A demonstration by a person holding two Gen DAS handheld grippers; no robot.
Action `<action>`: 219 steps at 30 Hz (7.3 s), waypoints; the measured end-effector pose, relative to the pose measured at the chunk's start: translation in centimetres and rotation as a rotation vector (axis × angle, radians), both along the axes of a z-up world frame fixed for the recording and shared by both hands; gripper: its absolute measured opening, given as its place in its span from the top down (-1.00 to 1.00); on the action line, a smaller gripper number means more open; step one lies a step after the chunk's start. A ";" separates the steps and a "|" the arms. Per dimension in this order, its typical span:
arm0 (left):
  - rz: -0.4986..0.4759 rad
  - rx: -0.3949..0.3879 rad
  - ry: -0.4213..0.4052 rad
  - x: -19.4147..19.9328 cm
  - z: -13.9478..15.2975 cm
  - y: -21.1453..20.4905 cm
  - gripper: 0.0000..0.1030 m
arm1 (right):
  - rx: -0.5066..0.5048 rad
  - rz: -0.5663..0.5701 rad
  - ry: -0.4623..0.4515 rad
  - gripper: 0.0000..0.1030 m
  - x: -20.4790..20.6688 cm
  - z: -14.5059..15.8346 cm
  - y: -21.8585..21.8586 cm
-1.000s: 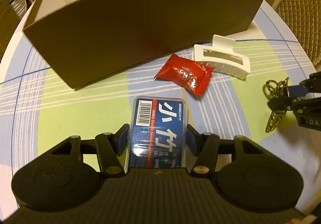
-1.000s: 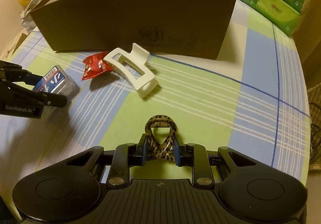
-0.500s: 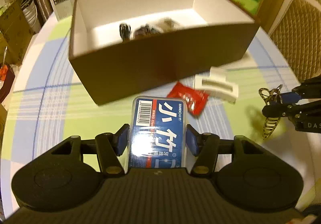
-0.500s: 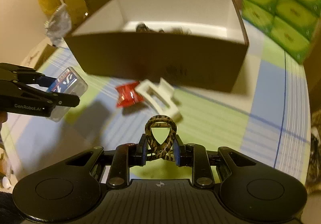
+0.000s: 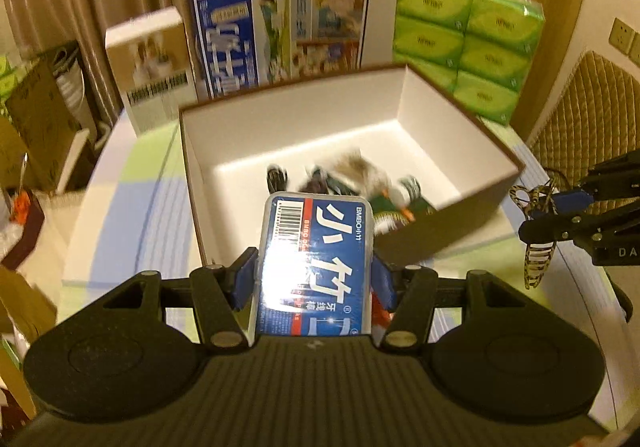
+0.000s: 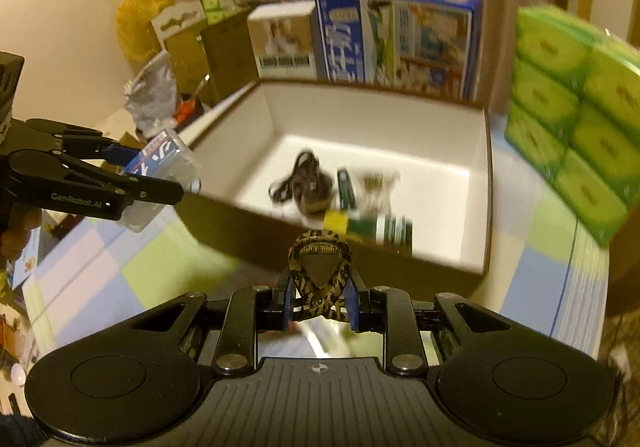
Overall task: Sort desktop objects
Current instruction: 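Carry the toothpick box and keychain over the open box with both grippers, then open both grippers to drop the toothpick box and keychain into the box, then withdraw both tools from the box toward the remaining items on the table, then grasp the red candy packet with the left gripper while the right gripper grasps the white hair clip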
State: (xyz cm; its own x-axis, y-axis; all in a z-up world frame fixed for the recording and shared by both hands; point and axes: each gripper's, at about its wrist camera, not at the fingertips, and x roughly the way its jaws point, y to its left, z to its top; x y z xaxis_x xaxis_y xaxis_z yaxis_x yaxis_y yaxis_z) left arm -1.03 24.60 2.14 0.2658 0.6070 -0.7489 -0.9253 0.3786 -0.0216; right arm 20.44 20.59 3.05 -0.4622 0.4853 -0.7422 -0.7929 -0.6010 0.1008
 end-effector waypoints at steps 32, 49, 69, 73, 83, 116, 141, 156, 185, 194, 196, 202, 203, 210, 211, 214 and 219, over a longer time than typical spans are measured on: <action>0.050 -0.108 0.065 2.3 -3.9 17.0 -0.05 | -0.119 -0.170 -0.057 0.56 -4.3 -3.6 18.3; 0.058 -0.164 0.154 3.3 -8.9 21.7 -0.05 | -0.126 -0.150 -0.178 0.56 -4.8 -7.3 22.3; 0.041 -0.184 0.259 4.2 -12.5 24.2 -0.08 | -0.136 -0.084 -0.273 0.56 -5.0 -9.9 24.2; 0.041 -0.184 0.251 4.0 -12.5 24.2 -0.12 | -0.130 -0.072 -0.283 0.56 -5.1 -10.2 24.3; -0.012 -0.158 0.241 5.0 -11.8 22.8 -0.57 | -0.075 0.032 -0.249 -0.26 -5.3 -9.3 22.7; 0.084 -0.144 0.071 1.8 -3.8 12.4 -0.88 | -0.056 -0.033 -0.056 -0.96 -0.8 -2.6 12.6; 0.157 -0.053 0.021 1.1 1.6 0.5 -0.88 | 0.048 -0.085 0.011 -0.96 0.4 1.2 1.3; 0.172 -0.078 0.013 1.6 0.9 -4.1 -0.89 | 0.032 -0.119 0.027 -0.96 1.7 0.4 -2.8; 0.193 -0.149 0.022 2.1 -2.5 -6.6 -0.89 | -0.040 -0.141 -0.007 -0.96 2.1 -3.7 -5.9; 0.196 -0.180 0.032 2.3 -4.4 -6.4 -0.89 | -0.079 -0.164 -0.019 -0.96 2.3 -5.5 -5.9; 0.195 -0.188 0.035 2.3 -4.8 -6.4 -0.89 | -0.081 -0.167 -0.026 -0.96 2.3 -5.7 -5.9; 0.187 -0.204 0.041 2.6 -5.8 -6.1 -0.89 | -0.095 -0.180 -0.032 -0.96 2.4 -6.5 -5.6; 0.185 -0.205 0.041 2.7 -5.9 -6.1 -0.89 | -0.097 -0.182 -0.033 -0.96 2.4 -6.7 -5.5; 0.163 -0.216 0.042 3.1 -6.9 -5.6 -0.89 | -0.115 -0.198 -0.044 -0.96 2.8 -7.5 -5.1; 0.160 -0.217 0.043 3.2 -7.1 -5.5 -0.89 | -0.117 -0.201 -0.045 -0.96 2.8 -7.6 -5.1; 0.151 -0.223 0.044 3.4 -7.5 -5.2 -0.89 | -0.125 -0.210 -0.050 -0.96 3.1 -7.9 -5.0; 0.130 -0.230 0.049 3.8 -8.6 -4.8 -0.88 | -0.141 -0.227 -0.057 -0.96 3.4 -8.6 -4.7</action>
